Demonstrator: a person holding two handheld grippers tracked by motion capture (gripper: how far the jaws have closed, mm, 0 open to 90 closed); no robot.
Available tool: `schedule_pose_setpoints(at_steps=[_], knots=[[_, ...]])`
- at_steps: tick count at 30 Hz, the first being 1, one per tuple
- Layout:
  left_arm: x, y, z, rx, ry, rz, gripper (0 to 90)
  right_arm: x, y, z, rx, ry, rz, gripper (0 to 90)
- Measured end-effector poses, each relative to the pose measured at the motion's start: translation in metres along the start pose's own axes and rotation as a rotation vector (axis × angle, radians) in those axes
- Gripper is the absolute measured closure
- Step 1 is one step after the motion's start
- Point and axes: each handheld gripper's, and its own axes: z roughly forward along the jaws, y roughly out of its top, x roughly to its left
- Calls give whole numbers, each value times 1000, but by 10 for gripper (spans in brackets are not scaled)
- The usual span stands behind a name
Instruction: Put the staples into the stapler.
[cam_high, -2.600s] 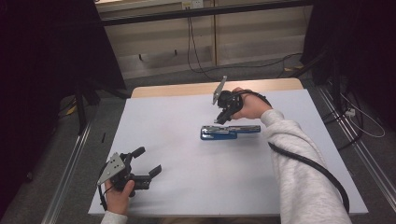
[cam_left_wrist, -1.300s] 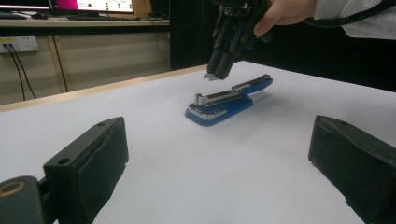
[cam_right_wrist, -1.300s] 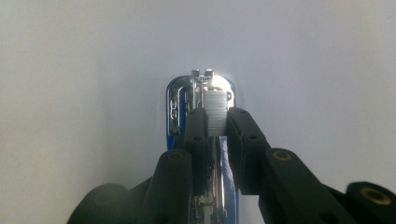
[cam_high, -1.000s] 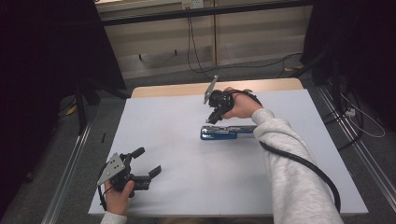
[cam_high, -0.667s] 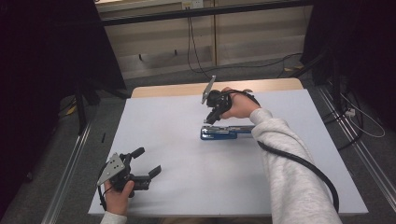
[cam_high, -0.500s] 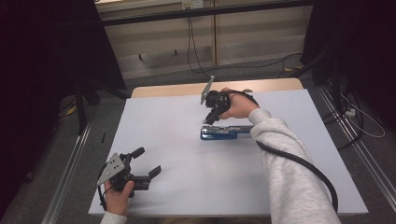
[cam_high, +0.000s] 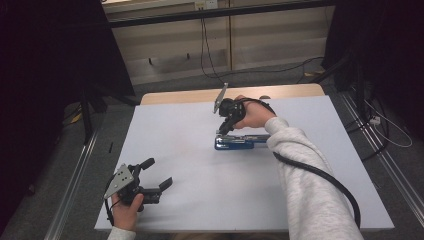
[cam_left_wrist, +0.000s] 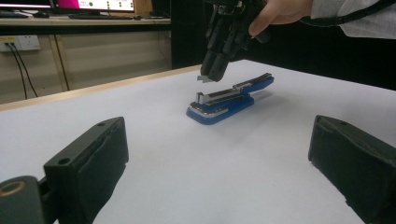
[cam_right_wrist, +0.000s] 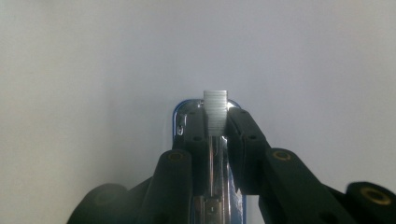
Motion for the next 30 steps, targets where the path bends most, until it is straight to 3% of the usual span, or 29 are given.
schedule_pose_setpoints(at_steps=[30], knots=[[0, -1, 0, -2, 2, -10, 50, -2, -11, 14, 1, 12, 4, 784]])
